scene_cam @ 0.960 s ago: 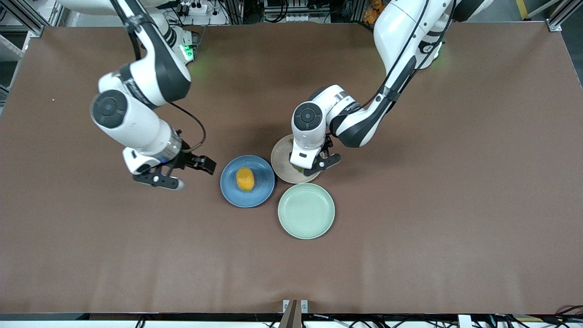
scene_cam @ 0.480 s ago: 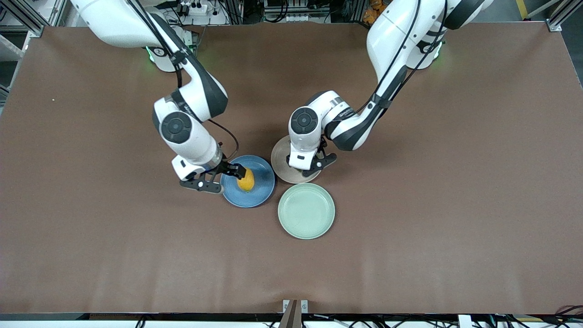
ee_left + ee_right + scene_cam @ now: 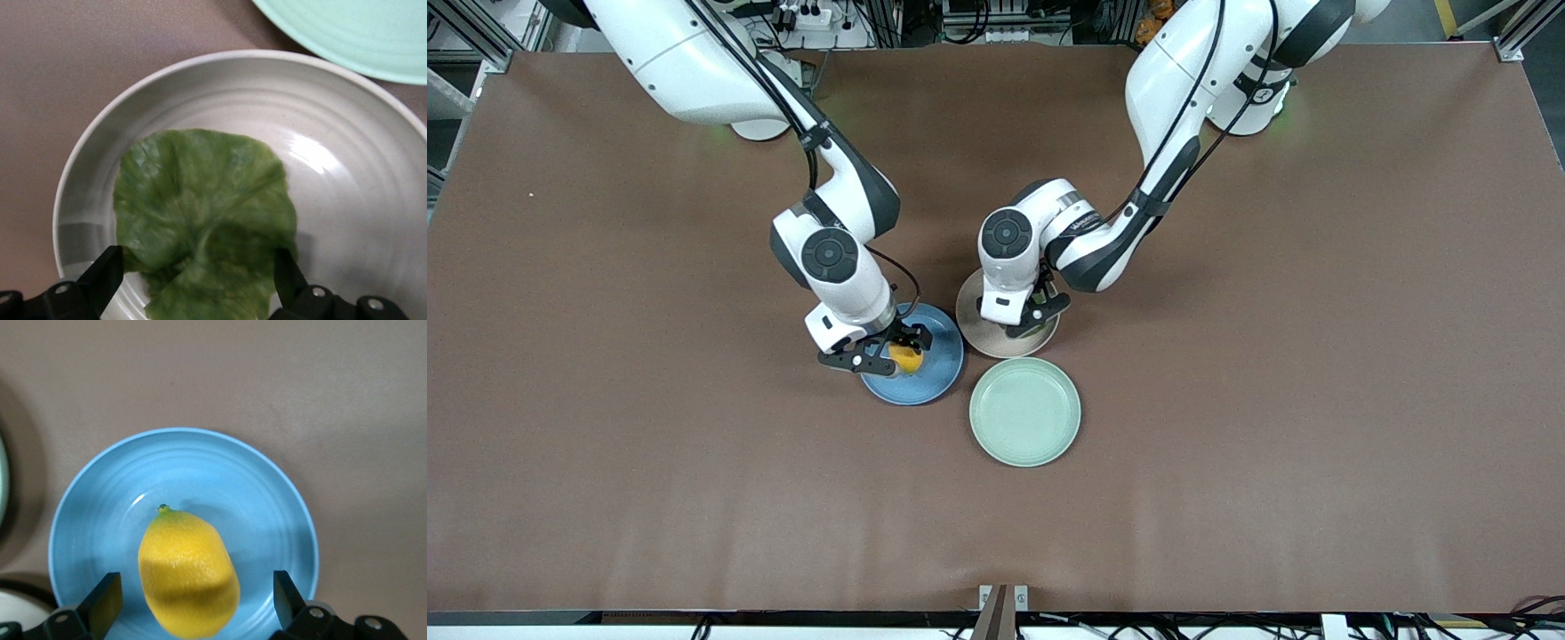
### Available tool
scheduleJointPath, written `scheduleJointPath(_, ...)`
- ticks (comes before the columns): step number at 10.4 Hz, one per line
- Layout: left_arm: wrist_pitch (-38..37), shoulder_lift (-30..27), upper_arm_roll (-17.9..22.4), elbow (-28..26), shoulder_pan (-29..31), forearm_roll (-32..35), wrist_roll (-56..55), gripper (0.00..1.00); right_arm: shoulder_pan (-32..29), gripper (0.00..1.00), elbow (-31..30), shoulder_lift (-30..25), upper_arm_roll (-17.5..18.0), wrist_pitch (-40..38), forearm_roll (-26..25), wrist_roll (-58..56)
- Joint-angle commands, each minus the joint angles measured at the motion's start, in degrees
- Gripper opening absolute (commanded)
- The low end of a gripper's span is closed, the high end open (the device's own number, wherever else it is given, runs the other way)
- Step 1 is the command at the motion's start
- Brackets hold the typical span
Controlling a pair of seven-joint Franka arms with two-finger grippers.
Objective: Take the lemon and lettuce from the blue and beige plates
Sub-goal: 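Lower both grippers and close the right on lemon, left on lettuce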
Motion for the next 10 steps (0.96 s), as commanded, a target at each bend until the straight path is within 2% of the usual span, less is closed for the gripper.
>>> scheduleJointPath(1, 0.2, 0.66, 0.39, 0.95, -0.57, 1.67, -1.81, 1.0, 0.76, 1.0, 0.74, 3.05, 0.33, 1.43, -5.18, 5.36)
scheduleJointPath(3, 0.29, 0.92, 0.39, 1.04, -0.57, 1.75, -3.38, 0.23, 1.28, 1.0, 0.74, 4.02, 0.51, 1.52, -6.78, 7.22)
scheduleJointPath(4, 0.29, 0.84, 0.39, 1.04, -0.83, 1.76, -4.7, 0.0, 1.64, 1.0, 0.74, 4.12, 0.51, 1.52, -6.78, 7.49)
scheduleJointPath(5, 0.21, 0.84, 0.39, 1.04, -0.92, 1.84, -4.71, 0.0, 1.81, 0.94, 0.74, 4.29, 0.51, 1.43, -6.78, 8.01)
scheduleJointPath(6, 0.29, 0.75, 0.39, 1.04, -0.84, 1.84, -4.71, 0.0, 1.81, 0.49, 0.92, 4.21, 0.6, 1.35, -6.7, 8.19)
scheduleJointPath(7, 0.21, 0.31, 0.47, 1.04, -0.84, 1.84, -4.45, 0.0, 1.73, 0.26, 1.18, 4.21, 0.95, 1.26, -6.35, 8.45)
scheduleJointPath(8, 0.2, -0.39, 0.47, 1.13, -0.75, 1.84, -4.54, 0.0, 1.81, 0.12, 1.36, 4.21, 0.95, 1.17, -6.34, 10.02)
scheduleJointPath(10, -0.15, -2.58, 0.47, 1.13, 0.3, 2.02, -4.01, 0.0, 1.73, 0.08, 1.62, 4.03, 0.95, 0.82, -6.34, 11.0)
